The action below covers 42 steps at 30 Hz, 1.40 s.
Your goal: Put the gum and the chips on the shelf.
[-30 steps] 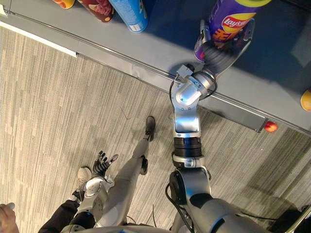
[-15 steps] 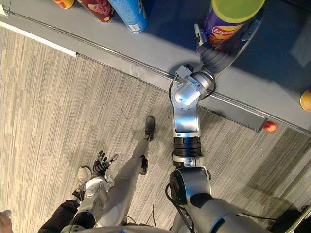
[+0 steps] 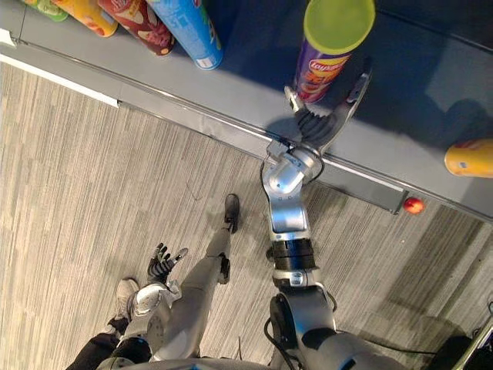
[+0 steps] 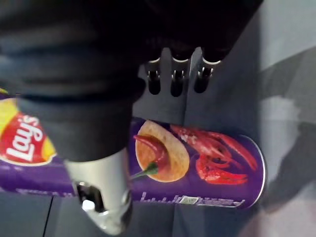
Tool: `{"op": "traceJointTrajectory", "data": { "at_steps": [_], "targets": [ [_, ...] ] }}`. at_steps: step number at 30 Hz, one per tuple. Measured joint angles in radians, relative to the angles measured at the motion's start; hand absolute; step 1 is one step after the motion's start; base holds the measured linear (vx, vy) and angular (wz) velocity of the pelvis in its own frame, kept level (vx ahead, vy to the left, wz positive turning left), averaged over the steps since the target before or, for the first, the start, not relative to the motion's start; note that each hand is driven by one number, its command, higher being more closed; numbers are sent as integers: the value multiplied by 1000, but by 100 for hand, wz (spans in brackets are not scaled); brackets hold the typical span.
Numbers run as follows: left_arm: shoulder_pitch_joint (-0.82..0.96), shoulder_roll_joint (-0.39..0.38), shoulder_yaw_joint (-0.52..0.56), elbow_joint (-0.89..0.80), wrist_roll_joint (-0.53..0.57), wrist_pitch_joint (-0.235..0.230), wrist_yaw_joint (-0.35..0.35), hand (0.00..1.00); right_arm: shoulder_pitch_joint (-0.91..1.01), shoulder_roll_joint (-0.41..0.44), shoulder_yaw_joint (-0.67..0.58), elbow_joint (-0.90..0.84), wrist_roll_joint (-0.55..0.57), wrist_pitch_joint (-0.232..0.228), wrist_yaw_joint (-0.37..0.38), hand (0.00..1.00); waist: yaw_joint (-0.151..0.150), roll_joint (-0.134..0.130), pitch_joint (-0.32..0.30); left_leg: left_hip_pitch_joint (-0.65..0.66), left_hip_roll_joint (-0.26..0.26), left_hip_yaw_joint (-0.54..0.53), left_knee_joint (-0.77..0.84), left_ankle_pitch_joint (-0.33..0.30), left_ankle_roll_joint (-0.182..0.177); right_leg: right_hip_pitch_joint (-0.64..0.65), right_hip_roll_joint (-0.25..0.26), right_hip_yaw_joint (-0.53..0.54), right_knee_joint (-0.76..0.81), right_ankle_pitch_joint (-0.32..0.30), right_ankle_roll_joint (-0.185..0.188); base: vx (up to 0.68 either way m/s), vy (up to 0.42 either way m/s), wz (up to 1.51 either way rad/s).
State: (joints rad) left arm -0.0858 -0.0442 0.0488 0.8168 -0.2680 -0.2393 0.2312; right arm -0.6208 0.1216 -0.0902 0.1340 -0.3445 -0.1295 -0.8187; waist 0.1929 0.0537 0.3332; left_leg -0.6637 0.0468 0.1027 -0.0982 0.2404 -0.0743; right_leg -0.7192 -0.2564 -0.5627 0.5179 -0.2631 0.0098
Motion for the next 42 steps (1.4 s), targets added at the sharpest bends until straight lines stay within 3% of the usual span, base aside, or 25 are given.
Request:
{"op": "traceJointTrajectory", "data": {
  "at_steps": [5, 11, 16, 21, 24, 29, 35, 42],
  "targets": [
    [0, -1, 9, 29, 5, 6, 1, 0, 79, 16, 45, 0, 1, -13, 22, 0, -4, -19, -37, 26, 12, 4, 0, -5, -7, 31, 17, -1, -21, 3, -5, -6, -54, -6],
    [-1, 0, 39, 71, 15, 25, 3, 0, 187, 19, 123, -1, 2, -27, 67, 0, -30, -50, -63, 99, 26, 23, 0, -20, -24, 115, 41, 1, -65, 12, -3, -6, -41, -9],
    [-3, -3, 78, 109, 52, 53, 6, 0, 282, -19, 215, -13, 9, -42, 136, 0, -59, -68, -90, 164, 43, 31, 0, -34, -13, 193, 71, 1, -107, 19, 0, 0, -72, -9],
    [1, 6, 107, 189, 111, 80, 4, 0, 507, -65, 369, -101, 10, -95, 268, 0, -89, -101, -164, 270, 67, 62, 0, -65, -20, 313, 121, 25, -192, 36, 1, 19, -83, -20],
    [0, 33, 107, 245, 158, 96, 0, 0, 589, -90, 444, -78, 39, -121, 383, 0, -128, -119, -184, 337, 75, 81, 0, -72, -29, 384, 148, 60, -244, 62, 3, 35, -56, -33],
    [22, 74, 116, 312, 199, 117, -35, 0, 716, -166, 525, -2, 93, -139, 589, 0, -156, -123, -241, 420, 82, 110, 0, -92, -28, 464, 173, 113, -304, 90, 12, 4, -11, -27],
    [82, 97, 154, 326, 258, 119, -85, 0, 843, -259, 508, 140, 110, -141, 778, 0, -164, -119, -300, 517, 87, 134, 0, -139, -23, 558, 193, 163, -368, 116, 16, -35, 25, -23],
    [142, 121, 153, 325, 282, 113, -169, 0, 915, -279, 373, 486, 103, -129, 880, 0, -166, -106, -333, 578, 76, 157, -5, -157, -10, 616, 189, 191, -400, 133, 28, -36, 41, -11]
  ]
}}
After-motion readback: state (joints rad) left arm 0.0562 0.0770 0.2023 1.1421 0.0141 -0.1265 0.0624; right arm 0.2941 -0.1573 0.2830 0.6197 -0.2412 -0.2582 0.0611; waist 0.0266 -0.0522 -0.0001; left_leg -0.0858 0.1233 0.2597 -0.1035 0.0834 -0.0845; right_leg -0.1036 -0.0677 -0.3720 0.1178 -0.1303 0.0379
